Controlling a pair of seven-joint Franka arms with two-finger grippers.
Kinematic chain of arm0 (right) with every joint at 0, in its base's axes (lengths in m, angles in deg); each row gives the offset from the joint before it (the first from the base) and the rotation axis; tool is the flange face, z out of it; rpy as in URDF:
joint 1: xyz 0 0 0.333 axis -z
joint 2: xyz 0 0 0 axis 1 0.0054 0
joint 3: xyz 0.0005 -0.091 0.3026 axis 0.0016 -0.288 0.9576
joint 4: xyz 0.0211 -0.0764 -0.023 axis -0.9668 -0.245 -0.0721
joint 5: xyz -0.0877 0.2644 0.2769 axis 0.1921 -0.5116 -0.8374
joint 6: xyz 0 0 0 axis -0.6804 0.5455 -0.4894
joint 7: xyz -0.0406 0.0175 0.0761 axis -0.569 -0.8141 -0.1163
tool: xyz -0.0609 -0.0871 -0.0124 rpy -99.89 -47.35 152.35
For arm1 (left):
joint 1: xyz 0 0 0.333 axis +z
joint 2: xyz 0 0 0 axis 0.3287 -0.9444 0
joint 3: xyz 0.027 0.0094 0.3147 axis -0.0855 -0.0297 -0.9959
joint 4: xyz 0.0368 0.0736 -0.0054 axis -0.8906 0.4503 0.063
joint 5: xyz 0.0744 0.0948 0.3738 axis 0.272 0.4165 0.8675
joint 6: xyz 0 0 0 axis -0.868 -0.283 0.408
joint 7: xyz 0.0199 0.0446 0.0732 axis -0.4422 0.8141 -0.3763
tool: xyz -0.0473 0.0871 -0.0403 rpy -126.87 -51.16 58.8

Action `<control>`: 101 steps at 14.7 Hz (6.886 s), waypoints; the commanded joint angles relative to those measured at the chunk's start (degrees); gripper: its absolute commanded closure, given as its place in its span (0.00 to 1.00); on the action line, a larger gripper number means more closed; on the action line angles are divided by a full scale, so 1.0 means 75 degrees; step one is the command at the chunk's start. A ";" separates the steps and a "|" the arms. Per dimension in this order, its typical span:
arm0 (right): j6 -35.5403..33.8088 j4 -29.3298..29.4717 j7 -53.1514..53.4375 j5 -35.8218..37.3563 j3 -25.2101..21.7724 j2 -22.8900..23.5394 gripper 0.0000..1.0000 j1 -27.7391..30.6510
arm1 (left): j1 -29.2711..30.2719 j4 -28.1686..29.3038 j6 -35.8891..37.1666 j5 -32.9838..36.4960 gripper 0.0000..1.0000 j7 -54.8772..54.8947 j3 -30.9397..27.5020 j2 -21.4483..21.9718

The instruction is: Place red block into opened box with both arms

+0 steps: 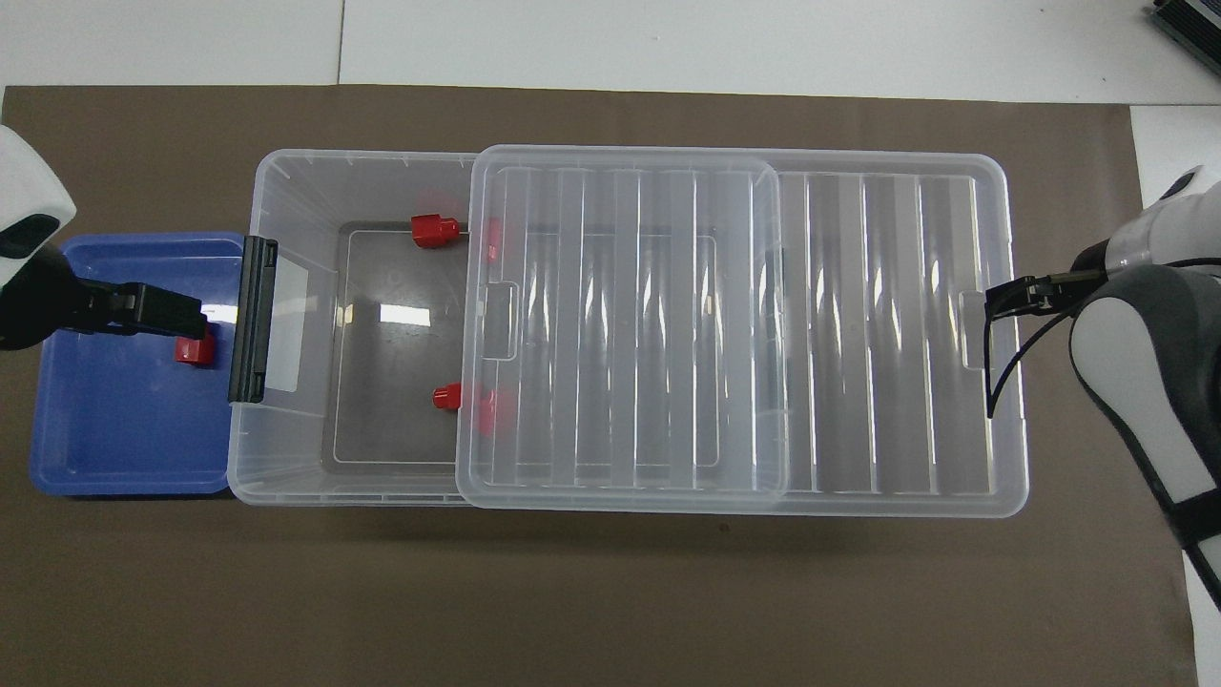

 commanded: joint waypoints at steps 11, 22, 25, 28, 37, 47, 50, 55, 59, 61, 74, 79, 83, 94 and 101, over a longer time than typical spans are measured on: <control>-0.0117 -0.0159 -0.0246 -0.0020 0.0054 -0.0191 0.00 0.0333 | 0.0008 -0.0045 0.0134 0.0150 0.00 -0.0087 0.0018 0.0046; -0.0995 0.0344 0.0525 0.0062 0.0546 -0.0741 0.00 0.0181 | 0.0826 0.1956 -0.2547 0.0302 0.00 -0.0040 -0.0041 0.0620; -0.1240 0.0345 0.1123 0.0109 0.0804 -0.1116 0.00 0.0181 | 0.1389 0.1889 -0.2737 0.0477 0.00 0.1183 -0.0052 0.0119; -0.1568 0.0379 0.1360 0.0109 0.0828 -0.1537 0.00 0.0192 | 0.1800 0.1959 -0.3461 0.0537 0.00 0.1730 -0.0040 -0.0607; -0.3514 0.2967 0.1747 0.0074 0.1039 -0.0625 0.00 0.0181 | 0.2034 0.2955 -0.6557 0.0537 0.00 0.1776 -0.0040 -0.2039; -0.3421 0.2782 0.1746 -0.0020 0.1051 -0.0765 0.00 0.0099 | 0.2117 0.4467 -0.7202 0.0537 0.00 0.1718 -0.0029 -0.1758; -0.3491 0.2852 0.1747 0.0097 0.0993 -0.0777 0.00 -0.0064 | 0.2082 0.4467 -0.7214 0.0537 0.07 0.1555 -0.0029 -0.1758; -0.3737 0.2899 0.1747 0.0074 0.0078 -0.0800 0.00 -0.0827 | 0.2047 0.4467 -0.7155 0.0537 0.99 0.1378 -0.0029 -0.1747; -0.3738 0.2794 0.1747 0.0027 0.0090 -0.0824 0.00 -0.0780 | 0.2035 0.4467 -0.7179 0.0537 1.00 0.1378 -0.0029 -0.1747; -0.3749 0.2759 0.1747 0.0015 0.0090 -0.0847 0.00 -0.0780 | 0.2046 0.4328 -0.6981 0.0548 1.00 0.1401 -0.0017 -0.1758; -0.3738 0.2583 0.1805 -0.0008 0.0089 -0.0953 0.00 -0.0757 | 0.0655 -0.0420 -0.0789 -0.0272 1.00 -0.2775 0.0709 -0.1489; -0.3726 0.2583 0.1793 -0.0020 0.0090 -0.0941 0.00 -0.0769 | -0.0062 0.0655 -0.2371 -0.0237 1.00 -0.3684 0.0698 -0.1313; -0.3726 0.2583 0.1793 -0.0020 0.0090 -0.0941 0.00 -0.0780 | -0.0285 0.2085 -0.4151 0.0208 1.00 -0.3684 0.0698 -0.1197; -0.3726 0.2583 0.1793 -0.0020 0.0090 -0.0953 0.00 -0.0769 | -0.0708 0.3119 -0.5994 0.1145 1.00 -0.3708 0.0698 -0.1887; -0.3726 0.2583 0.1793 -0.0020 0.0090 -0.0953 0.00 -0.0769 | -0.0778 0.3436 -0.6991 0.1450 1.00 -0.3649 0.0698 -0.2543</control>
